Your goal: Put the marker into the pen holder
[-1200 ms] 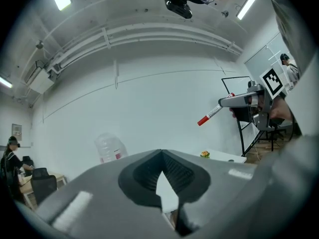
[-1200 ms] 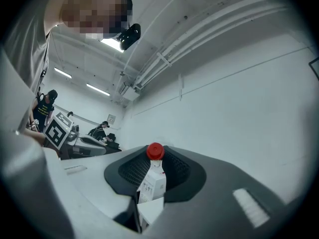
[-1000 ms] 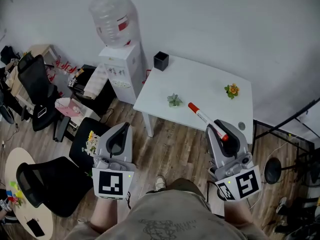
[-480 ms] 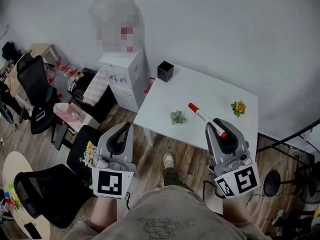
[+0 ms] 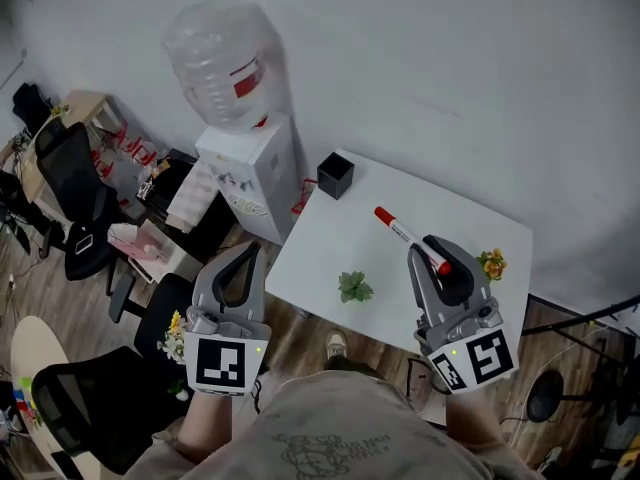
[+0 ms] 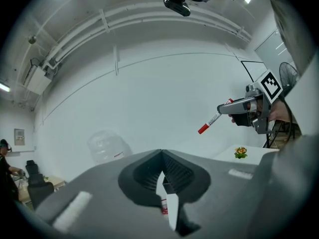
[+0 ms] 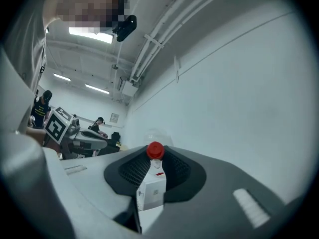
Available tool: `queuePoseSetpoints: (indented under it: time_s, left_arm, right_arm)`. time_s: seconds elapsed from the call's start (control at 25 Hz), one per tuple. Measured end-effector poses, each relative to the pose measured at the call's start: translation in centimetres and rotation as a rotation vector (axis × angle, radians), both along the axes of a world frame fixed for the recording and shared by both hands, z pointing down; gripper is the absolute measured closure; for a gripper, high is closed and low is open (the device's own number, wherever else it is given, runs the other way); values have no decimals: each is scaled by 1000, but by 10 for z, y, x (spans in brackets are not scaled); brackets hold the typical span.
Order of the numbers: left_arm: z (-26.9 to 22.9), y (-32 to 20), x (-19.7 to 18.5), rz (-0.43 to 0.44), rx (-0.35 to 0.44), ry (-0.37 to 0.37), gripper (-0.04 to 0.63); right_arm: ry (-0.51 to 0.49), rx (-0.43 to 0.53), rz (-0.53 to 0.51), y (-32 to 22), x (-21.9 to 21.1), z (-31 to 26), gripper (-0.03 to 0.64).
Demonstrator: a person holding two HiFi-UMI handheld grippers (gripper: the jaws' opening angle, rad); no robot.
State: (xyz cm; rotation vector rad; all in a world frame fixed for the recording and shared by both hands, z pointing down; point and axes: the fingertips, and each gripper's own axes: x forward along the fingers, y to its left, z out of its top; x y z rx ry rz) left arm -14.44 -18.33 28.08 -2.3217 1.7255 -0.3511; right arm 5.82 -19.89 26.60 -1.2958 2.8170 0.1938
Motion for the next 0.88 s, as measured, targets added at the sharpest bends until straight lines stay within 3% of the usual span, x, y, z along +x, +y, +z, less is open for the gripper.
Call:
queuePoseSetpoints:
  time_s: [0.32, 0.88]
  left_arm:
    - [-1, -63, 20, -16, -11, -54, 595]
    - [10, -81, 21, 5, -43, -71, 595]
  right_arm:
    - [5, -45, -40, -73, 9, 16, 515]
    - [29, -72, -33, -88, 7, 28, 515]
